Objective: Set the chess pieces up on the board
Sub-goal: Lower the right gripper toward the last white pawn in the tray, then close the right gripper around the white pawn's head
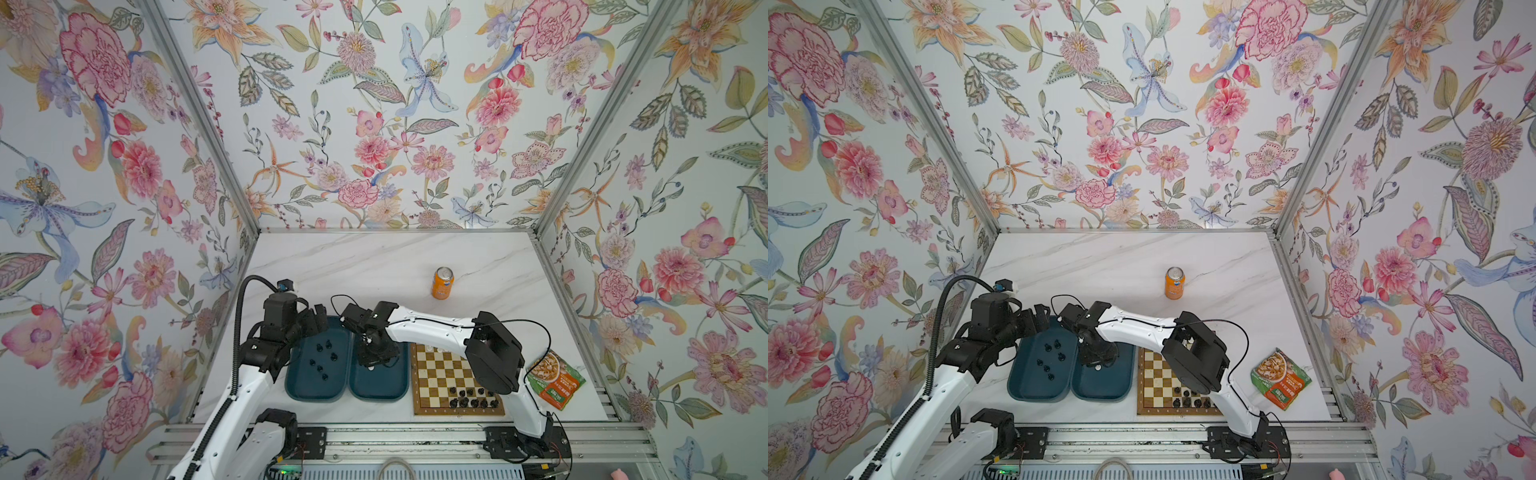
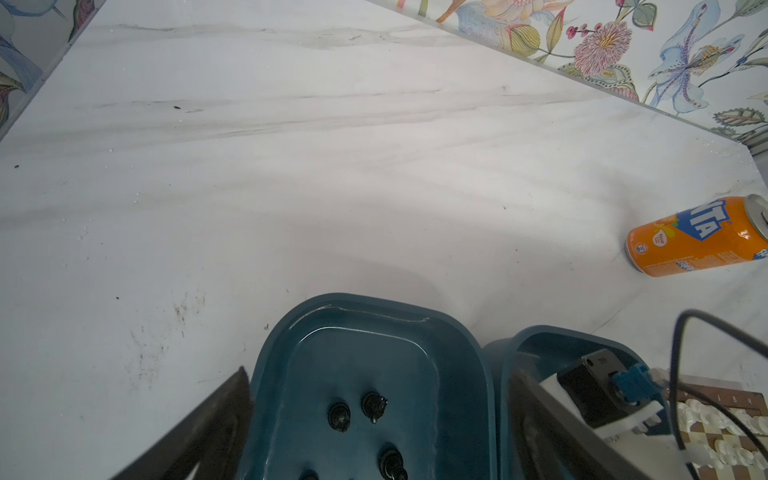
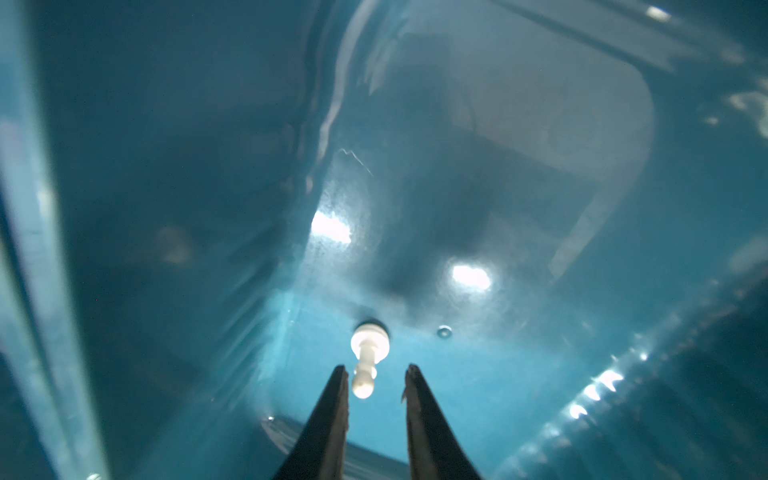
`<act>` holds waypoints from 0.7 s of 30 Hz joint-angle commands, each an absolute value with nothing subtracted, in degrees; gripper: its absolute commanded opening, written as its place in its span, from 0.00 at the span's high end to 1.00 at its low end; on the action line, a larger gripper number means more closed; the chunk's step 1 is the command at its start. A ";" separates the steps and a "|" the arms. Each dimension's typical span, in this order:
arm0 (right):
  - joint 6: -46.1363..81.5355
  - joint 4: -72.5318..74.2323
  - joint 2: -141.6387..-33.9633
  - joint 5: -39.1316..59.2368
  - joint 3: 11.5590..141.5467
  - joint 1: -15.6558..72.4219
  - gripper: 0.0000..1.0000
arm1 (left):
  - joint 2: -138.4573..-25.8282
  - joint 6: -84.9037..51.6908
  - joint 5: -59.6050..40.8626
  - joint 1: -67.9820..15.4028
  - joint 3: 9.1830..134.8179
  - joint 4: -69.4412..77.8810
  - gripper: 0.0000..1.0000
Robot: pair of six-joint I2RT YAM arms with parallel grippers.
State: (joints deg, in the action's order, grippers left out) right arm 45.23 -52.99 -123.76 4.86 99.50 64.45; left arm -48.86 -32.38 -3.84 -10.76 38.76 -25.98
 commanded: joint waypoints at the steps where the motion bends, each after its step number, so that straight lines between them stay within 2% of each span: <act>1: 44.74 -53.03 -125.01 5.40 100.26 64.93 0.75 | -48.69 -31.65 -2.57 -10.44 40.34 -26.69 0.04; 21: 44.58 -52.73 -125.84 5.68 99.83 65.30 0.80 | -47.95 -31.64 -2.02 -10.54 40.61 -27.56 0.04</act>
